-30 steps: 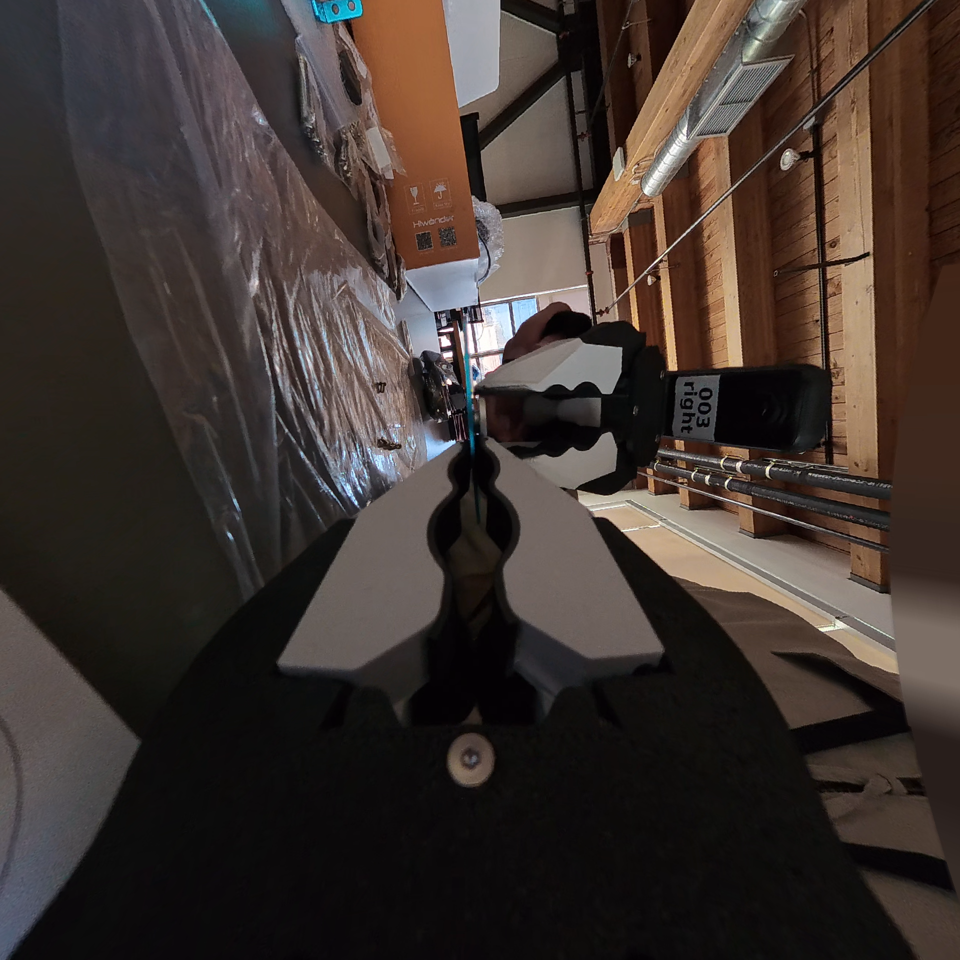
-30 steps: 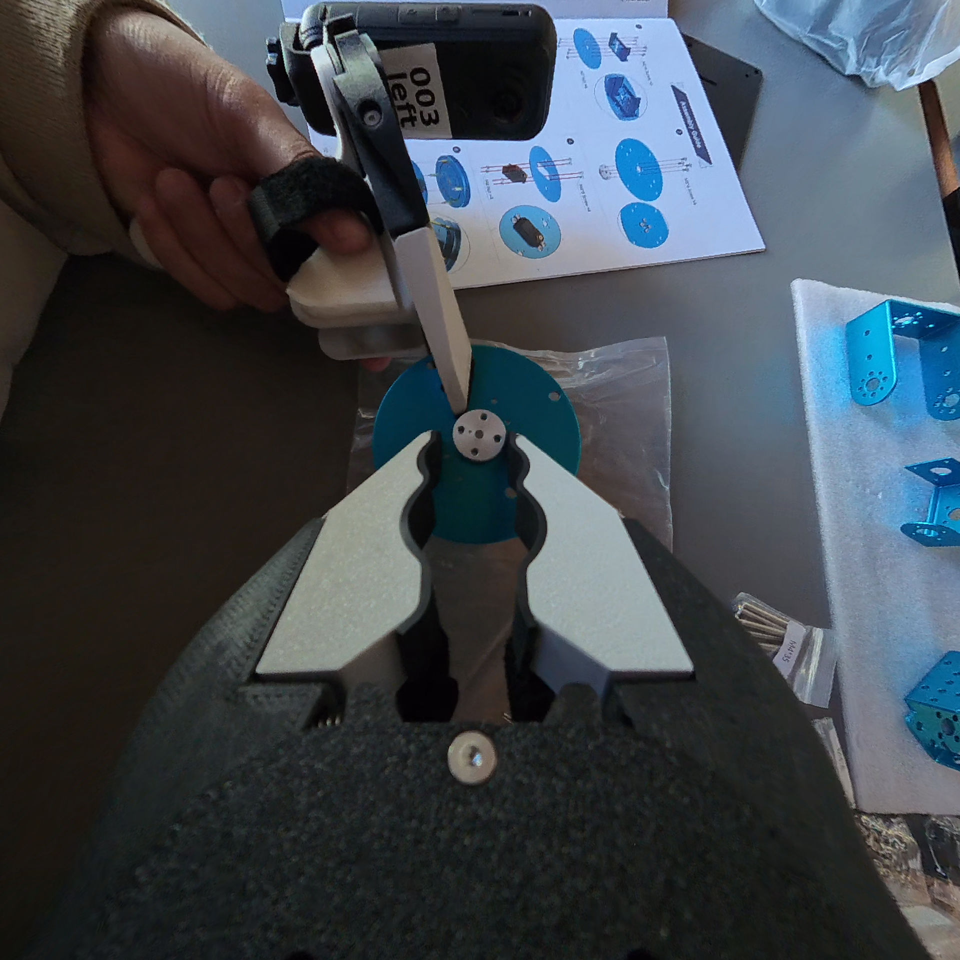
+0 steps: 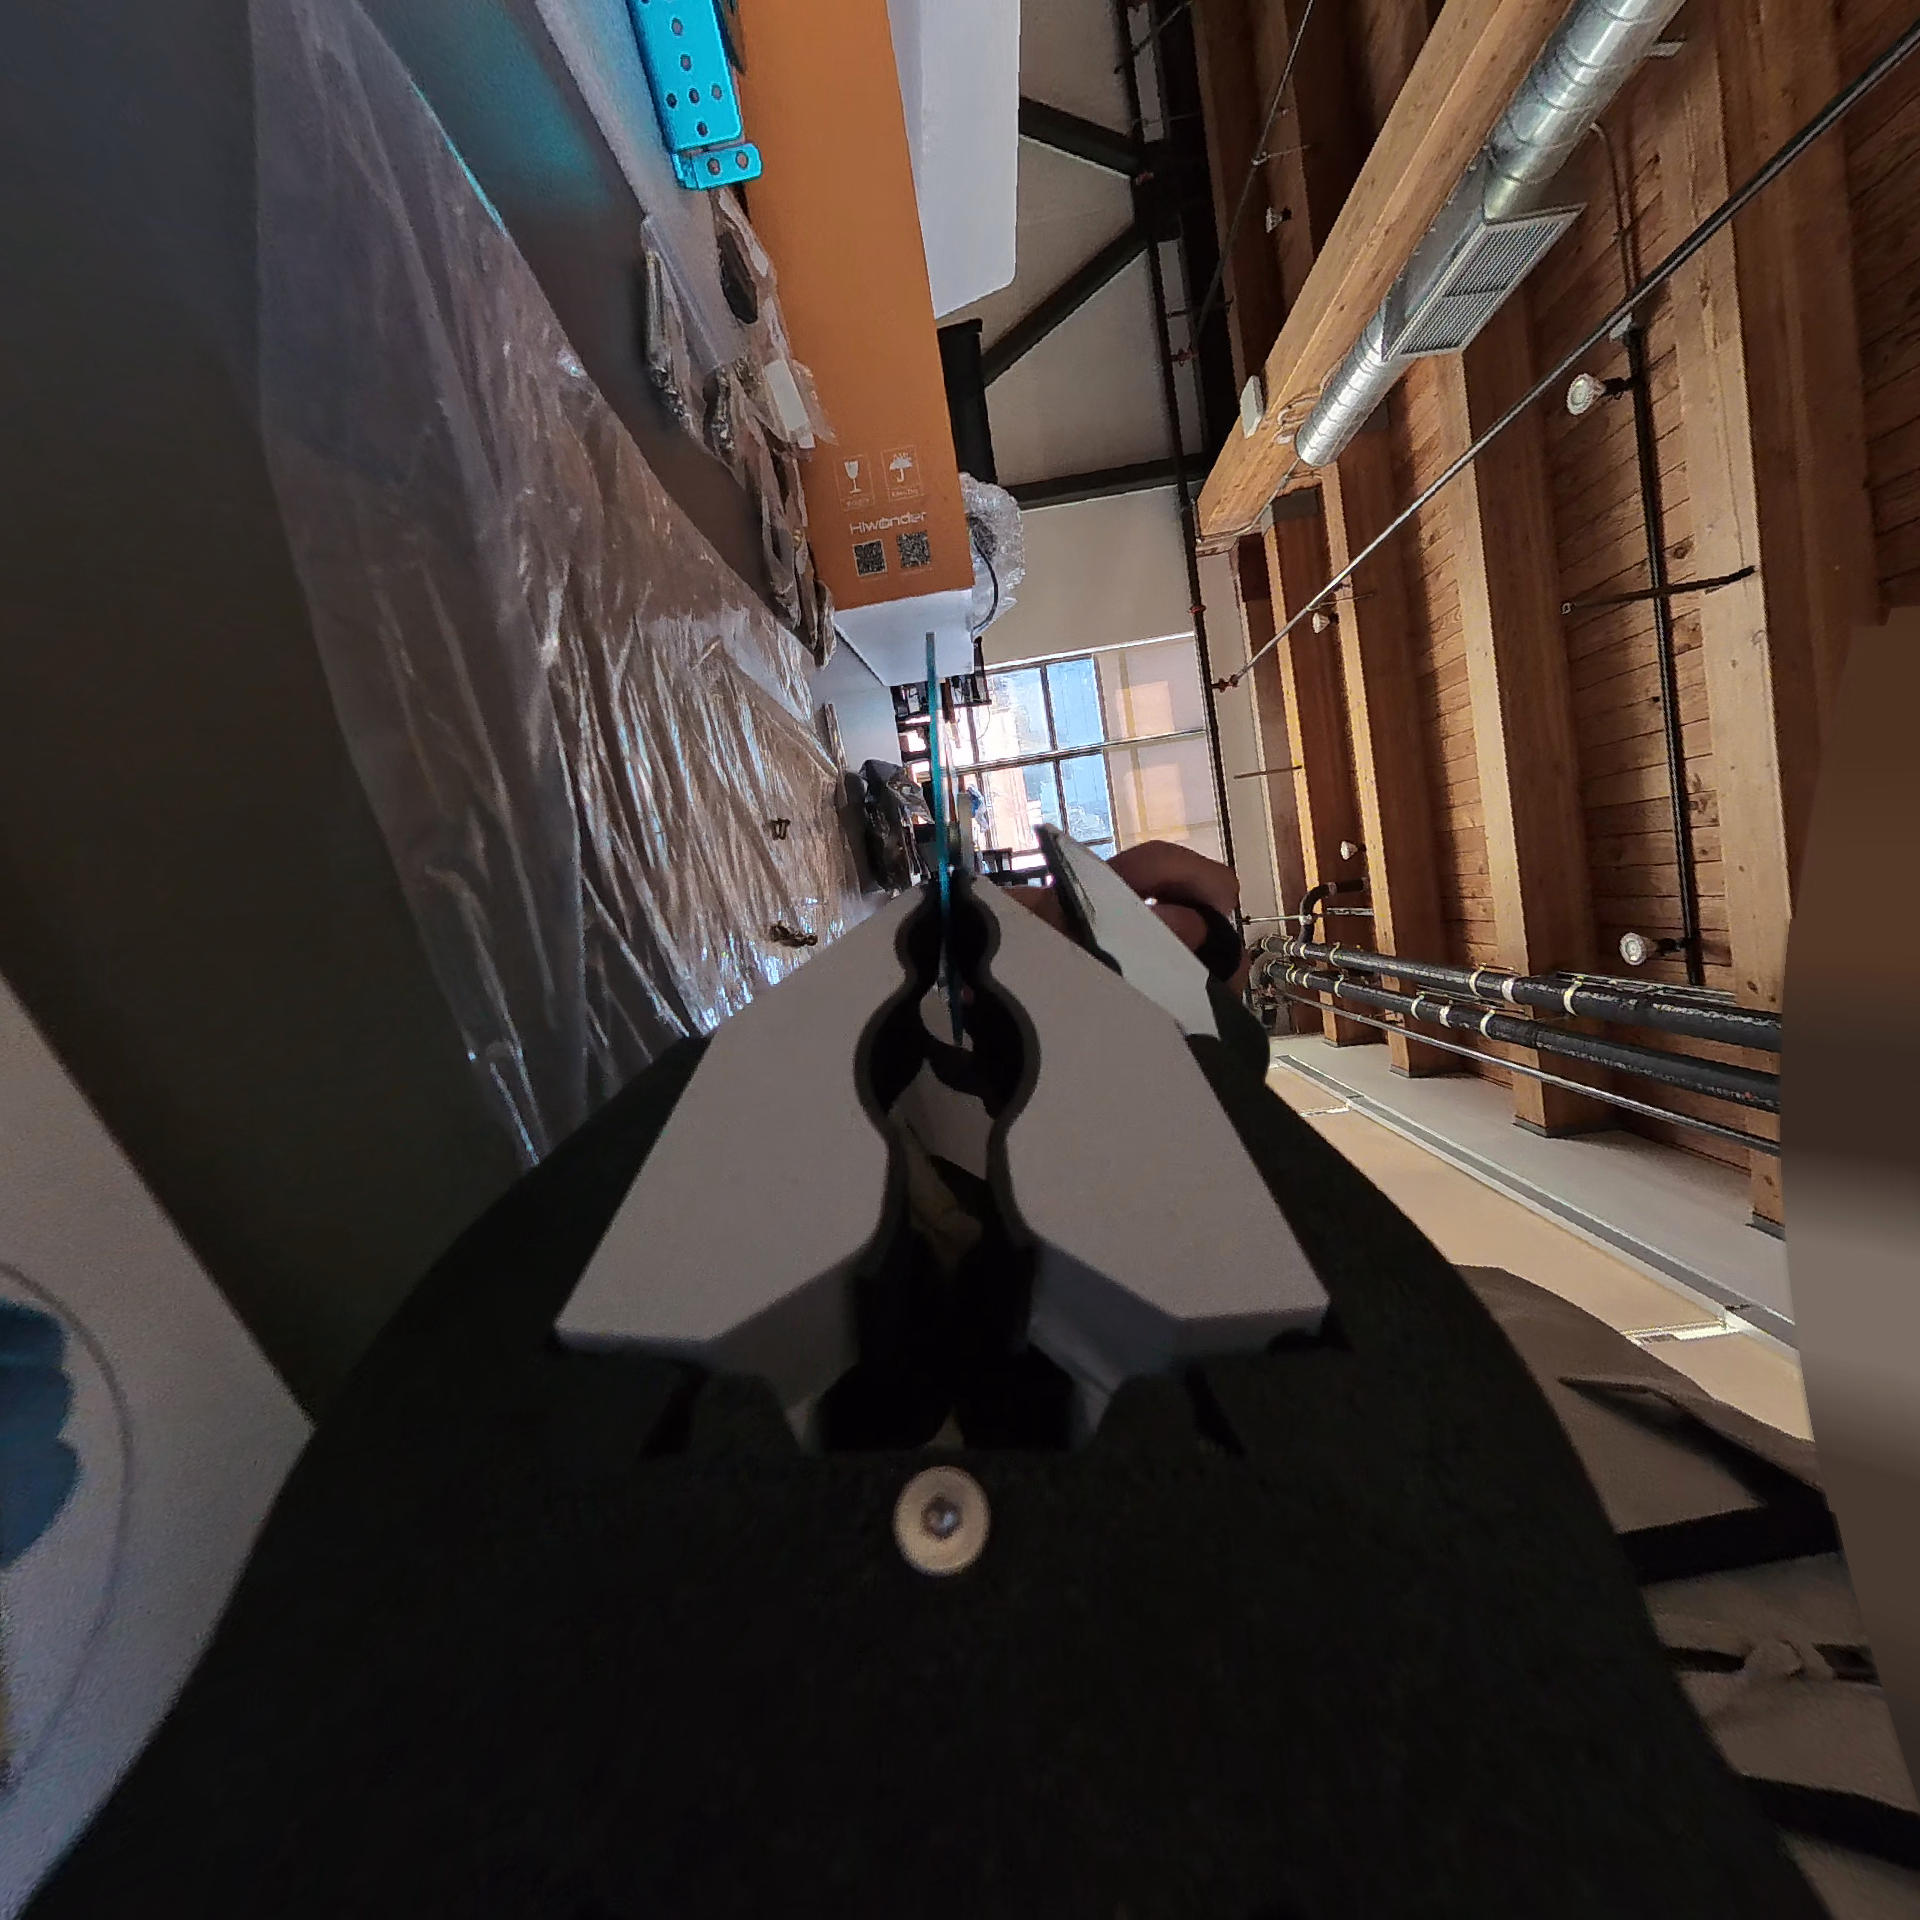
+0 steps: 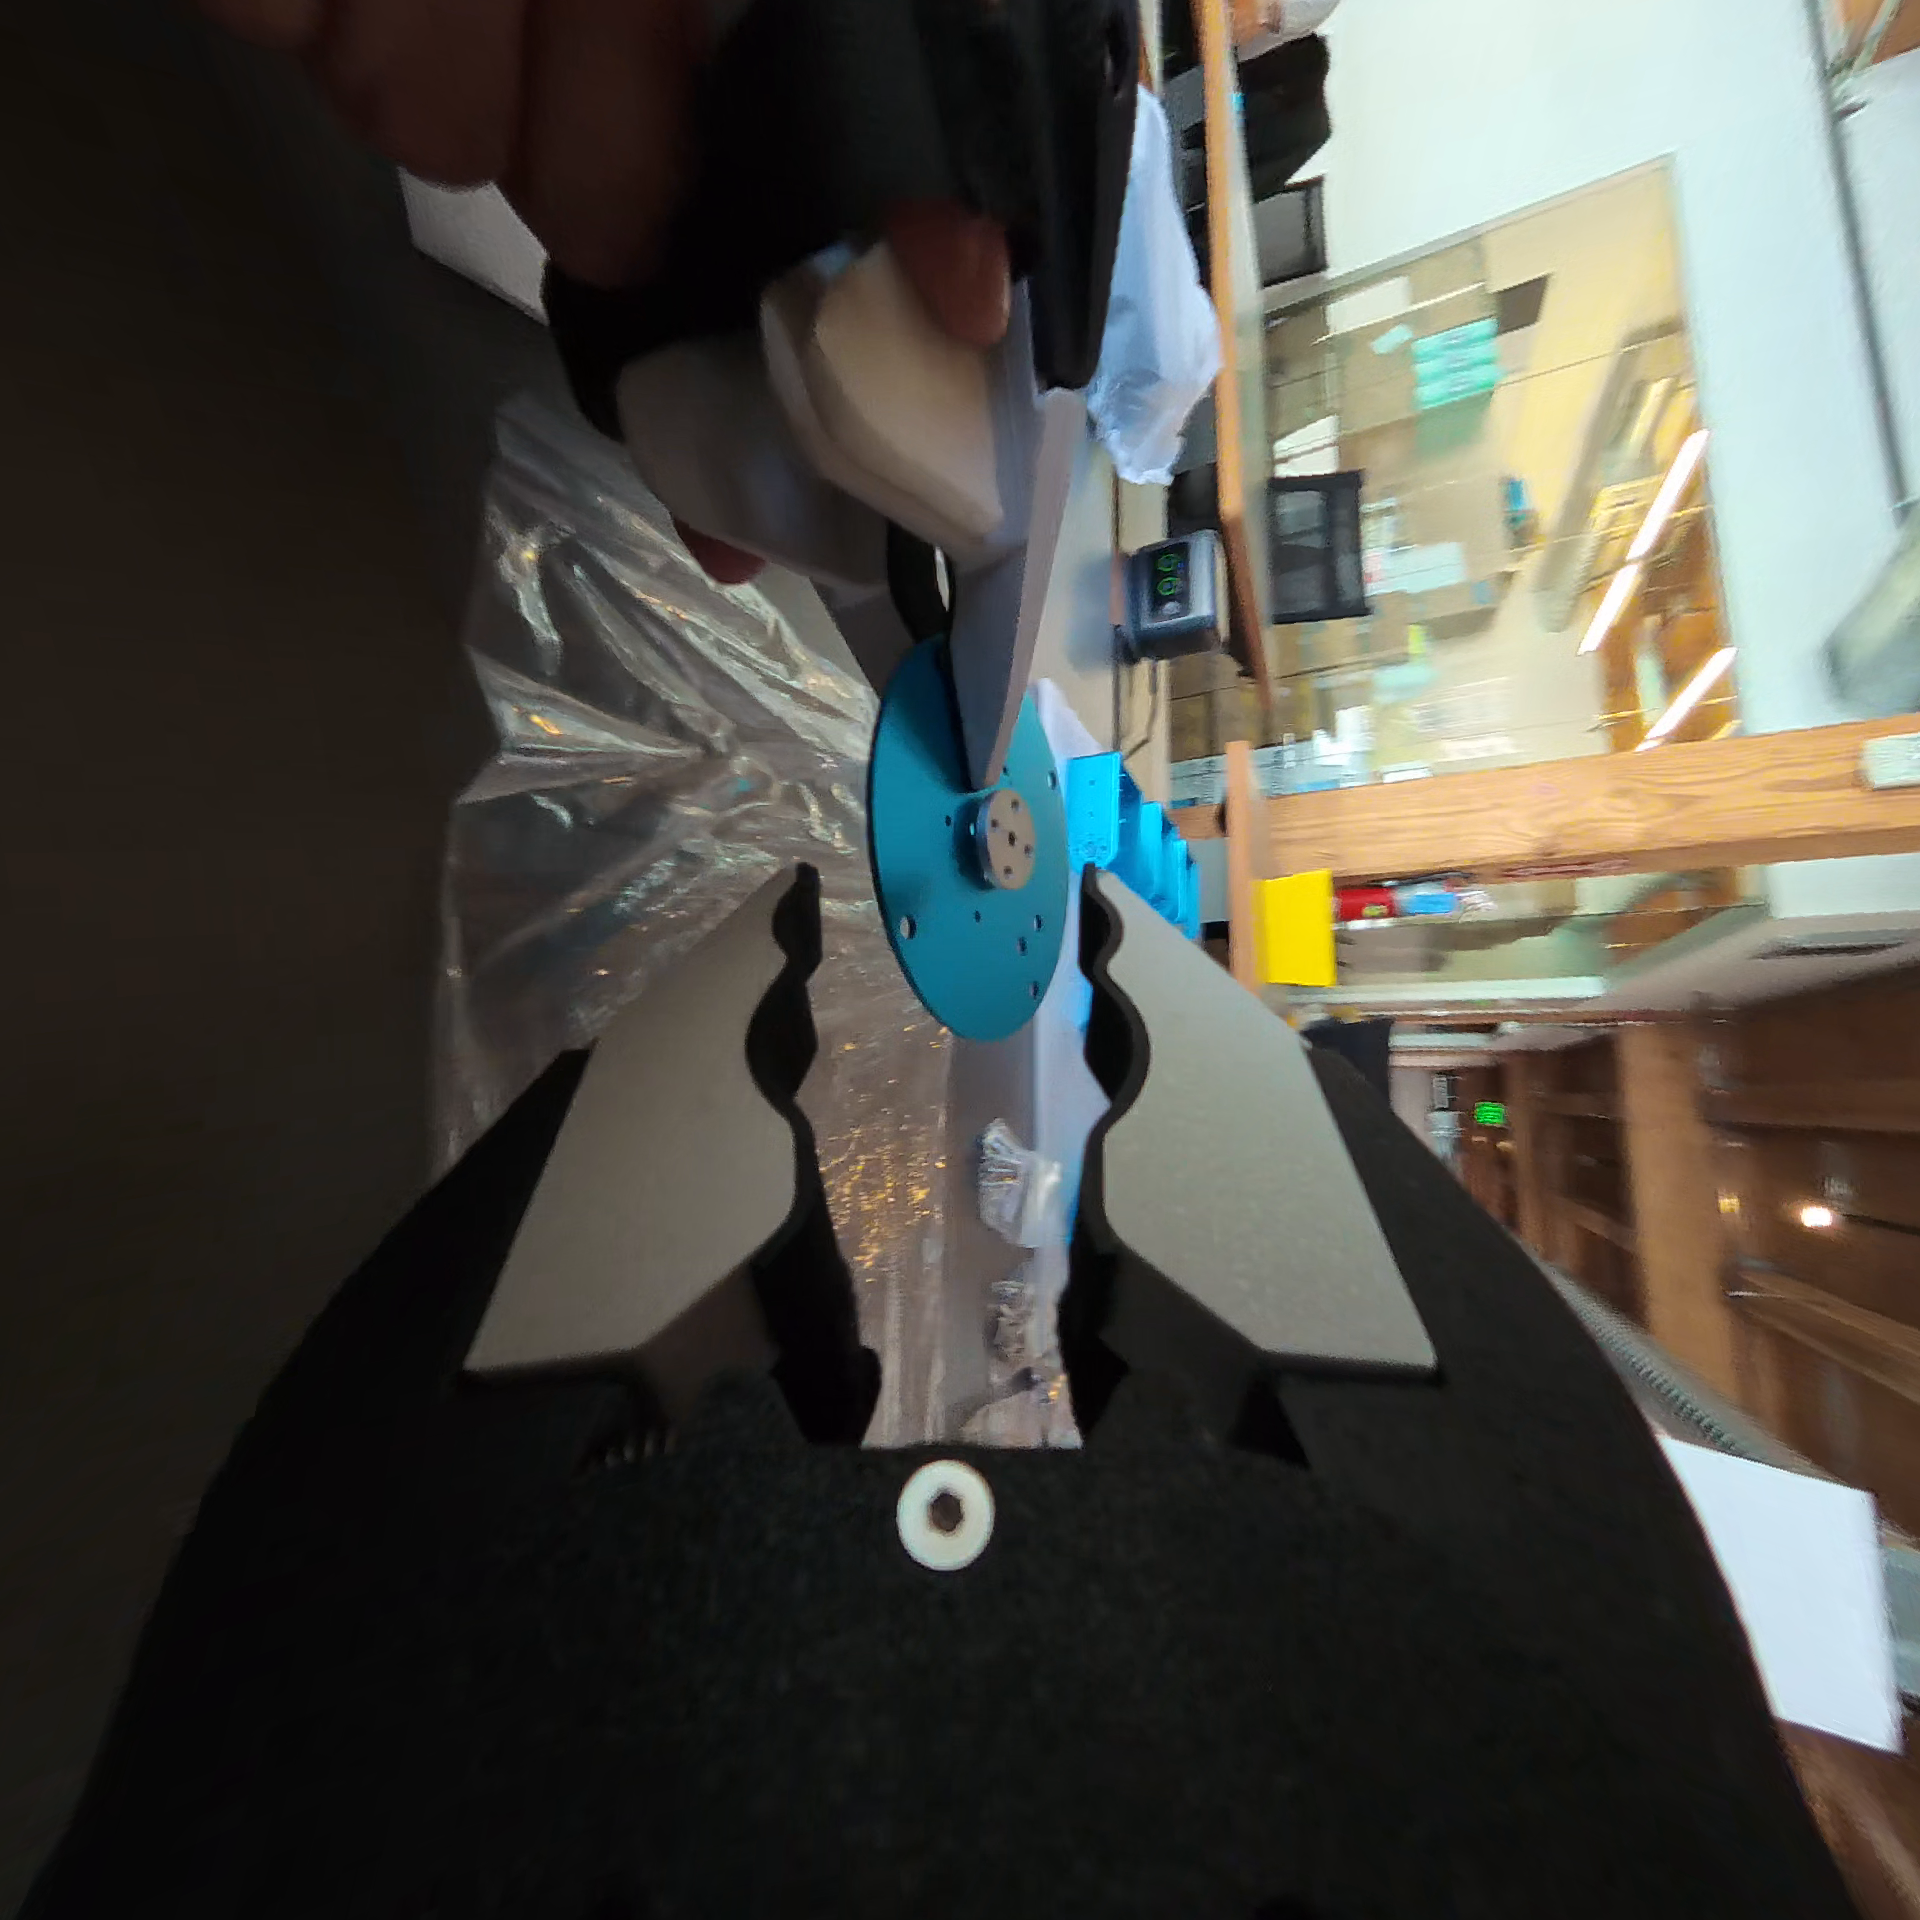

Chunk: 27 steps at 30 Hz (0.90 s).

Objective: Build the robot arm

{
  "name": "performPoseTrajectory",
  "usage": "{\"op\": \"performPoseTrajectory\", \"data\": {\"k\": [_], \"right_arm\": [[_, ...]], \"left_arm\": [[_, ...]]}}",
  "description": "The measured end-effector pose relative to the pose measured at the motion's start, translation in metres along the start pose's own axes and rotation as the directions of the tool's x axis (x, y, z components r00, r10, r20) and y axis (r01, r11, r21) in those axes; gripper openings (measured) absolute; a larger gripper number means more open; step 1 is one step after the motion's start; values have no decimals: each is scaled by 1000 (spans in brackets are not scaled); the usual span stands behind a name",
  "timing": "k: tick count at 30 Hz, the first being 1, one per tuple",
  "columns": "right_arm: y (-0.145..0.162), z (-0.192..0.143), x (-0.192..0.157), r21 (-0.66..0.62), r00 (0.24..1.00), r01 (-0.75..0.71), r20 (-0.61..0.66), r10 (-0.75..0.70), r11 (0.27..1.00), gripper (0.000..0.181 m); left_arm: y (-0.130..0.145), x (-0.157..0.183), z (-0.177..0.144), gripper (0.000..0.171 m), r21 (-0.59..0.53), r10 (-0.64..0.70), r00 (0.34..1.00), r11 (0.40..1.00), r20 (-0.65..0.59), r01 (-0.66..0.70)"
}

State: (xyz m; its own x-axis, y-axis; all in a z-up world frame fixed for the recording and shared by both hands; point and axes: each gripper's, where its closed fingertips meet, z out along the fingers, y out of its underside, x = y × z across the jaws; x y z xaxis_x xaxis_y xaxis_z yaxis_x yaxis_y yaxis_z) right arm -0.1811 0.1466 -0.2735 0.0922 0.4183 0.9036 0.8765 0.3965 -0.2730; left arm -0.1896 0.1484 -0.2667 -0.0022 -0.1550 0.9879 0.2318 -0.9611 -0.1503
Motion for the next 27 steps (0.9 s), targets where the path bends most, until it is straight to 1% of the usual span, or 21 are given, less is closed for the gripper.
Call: {"op": "performPoseTrajectory", "data": {"k": [4,8,9,11,14,16,23,27], "right_arm": [[-1,2,-1,8,998,56,-31,-55,998,44],[1,7,-2,1,997,71,-37,-71,997,44],[0,7,-3,2,996,74,-39,-74,997,38],[1,7,3,0,991,91,-96,-91,996,16],[2,6,7,-15,980,128,-150,-129,992,8],[3,7,8,-28,976,135,-167,-138,990,6],[6,10,3,-55,974,154,-158,-160,987,7],[5,8,9,-50,974,123,-183,-130,991,5]], "left_arm": [[1,1,0,1,2,-4,1000,1000,-1,4],[4,1,2,1,-11,-9,1000,1000,-7,8],[5,2,3,1,-17,-9,1000,1000,-10,9],[6,1,5,1,-24,-9,1000,1000,-2,9],[6,1,6,2,-24,-31,999,999,-9,30],[5,1,6,3,-21,-32,999,999,-4,32],[5,-6,7,2,-21,-45,999,999,23,45],[4,1,7,3,-13,-43,999,999,-14,43]]}}
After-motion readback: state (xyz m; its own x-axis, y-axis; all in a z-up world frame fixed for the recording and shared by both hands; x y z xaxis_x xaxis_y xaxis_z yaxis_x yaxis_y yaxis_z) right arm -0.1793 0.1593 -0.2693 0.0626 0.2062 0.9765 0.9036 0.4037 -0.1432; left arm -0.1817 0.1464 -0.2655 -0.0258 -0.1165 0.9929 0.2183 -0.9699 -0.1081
